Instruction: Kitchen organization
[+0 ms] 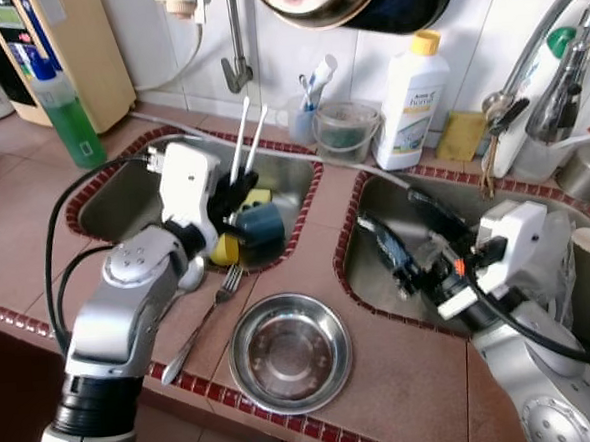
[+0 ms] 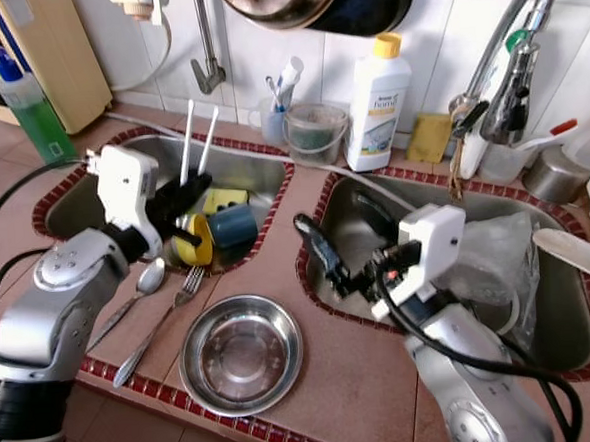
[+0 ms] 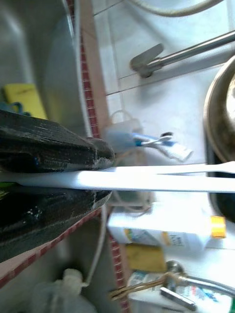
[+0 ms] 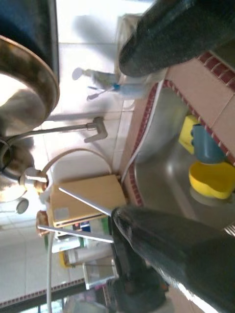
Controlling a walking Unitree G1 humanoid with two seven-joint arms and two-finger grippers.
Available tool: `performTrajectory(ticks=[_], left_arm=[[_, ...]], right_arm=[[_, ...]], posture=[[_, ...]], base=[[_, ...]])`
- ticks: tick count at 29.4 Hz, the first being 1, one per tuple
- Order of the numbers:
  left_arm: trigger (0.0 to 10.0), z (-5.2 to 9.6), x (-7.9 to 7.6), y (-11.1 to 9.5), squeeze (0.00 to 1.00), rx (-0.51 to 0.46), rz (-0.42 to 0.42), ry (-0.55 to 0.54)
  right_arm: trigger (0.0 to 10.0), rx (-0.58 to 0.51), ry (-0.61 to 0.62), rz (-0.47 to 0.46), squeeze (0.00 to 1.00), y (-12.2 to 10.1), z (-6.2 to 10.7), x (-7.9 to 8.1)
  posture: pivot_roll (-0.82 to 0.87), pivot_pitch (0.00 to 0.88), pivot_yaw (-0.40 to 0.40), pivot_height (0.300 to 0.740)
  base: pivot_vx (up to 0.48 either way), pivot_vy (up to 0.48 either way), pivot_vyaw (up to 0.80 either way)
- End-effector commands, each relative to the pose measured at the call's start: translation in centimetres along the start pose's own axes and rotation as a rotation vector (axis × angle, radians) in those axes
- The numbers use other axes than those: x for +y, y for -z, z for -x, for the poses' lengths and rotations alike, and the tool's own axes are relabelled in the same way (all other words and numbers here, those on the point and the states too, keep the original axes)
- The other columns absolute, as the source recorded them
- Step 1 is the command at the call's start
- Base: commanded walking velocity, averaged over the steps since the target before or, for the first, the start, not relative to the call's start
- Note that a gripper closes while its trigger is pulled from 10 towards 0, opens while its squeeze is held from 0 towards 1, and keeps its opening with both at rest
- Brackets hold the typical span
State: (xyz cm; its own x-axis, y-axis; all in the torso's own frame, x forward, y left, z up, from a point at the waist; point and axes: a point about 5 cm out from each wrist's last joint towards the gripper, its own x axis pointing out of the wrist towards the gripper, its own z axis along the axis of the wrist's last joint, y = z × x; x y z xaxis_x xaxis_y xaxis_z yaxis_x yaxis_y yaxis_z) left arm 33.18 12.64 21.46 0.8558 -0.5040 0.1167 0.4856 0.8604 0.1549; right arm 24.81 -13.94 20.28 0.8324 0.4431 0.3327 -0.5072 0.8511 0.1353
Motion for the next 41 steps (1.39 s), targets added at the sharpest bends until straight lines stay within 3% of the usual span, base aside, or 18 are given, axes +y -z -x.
performTrajectory(ticks=[1,7,14,16,28,30,32,41], left_arm=[[10.0,-1.0,0.1,-0.3,0.0,-0.015,0.001,-0.013],[10.0,-2.8,0.2,0.3,0.0,-0.041,0.016,-0.028],[10.0,-4.1,0.2,0.6,0.0,-0.037,-0.001,0.034],[10.0,-4.4,0.9,0.9,0.0,-0.02,-0.02,0.042],[10.0,-5.0,3.7,0.2,0.0,0.029,-0.111,0.082],[10.0,-5.1,3.8,0.2,0.0,0.041,-0.091,0.099],[10.0,-5.2,3.8,0.2,0.0,0.047,-0.127,0.113],[10.0,-5.3,4.7,0.4,0.0,0.091,-0.148,0.125]], right_arm=[[10.0,-0.025,0.038,0.018,0.0,-0.3,-0.3,-0.5],[10.0,-0.023,0.005,0.037,0.0,0.1,-0.6,0.0],[10.0,0.065,-0.094,0.05,0.0,0.8,1.0,1.3],[10.0,0.079,-0.128,0.033,0.0,0.4,1.6,1.9],[10.0,0.161,-0.208,-0.023,0.0,-1.5,4.7,3.9],[10.0,0.17,-0.223,-0.042,0.0,-1.9,5.1,4.4],[10.0,0.178,-0.238,-0.05,0.0,-2.2,5.5,4.7],[10.0,0.187,-0.262,-0.128,0.0,-3.9,7.2,6.5]], posture=[[-0.04,0.0,-0.029,0.731],[-0.05,0.0,-0.026,0.731],[-0.07,0.014,-0.03,0.731],[-0.08,0.044,-0.033,0.731],[-0.09,0.174,-0.04,0.731],[-0.1,0.202,-0.041,0.731],[-0.1,0.221,-0.039,0.731],[-0.14,0.3,-0.03,0.731]], base=[[0.0,0.0,0.0],[0.0,0.0,0.0],[0.0,0.0,0.0],[0.0,0.0,0.0],[0.0,0.0,0.0],[0.0,0.0,0.0],[0.0,0.0,0.0],[0.0,0.0,0.0]])
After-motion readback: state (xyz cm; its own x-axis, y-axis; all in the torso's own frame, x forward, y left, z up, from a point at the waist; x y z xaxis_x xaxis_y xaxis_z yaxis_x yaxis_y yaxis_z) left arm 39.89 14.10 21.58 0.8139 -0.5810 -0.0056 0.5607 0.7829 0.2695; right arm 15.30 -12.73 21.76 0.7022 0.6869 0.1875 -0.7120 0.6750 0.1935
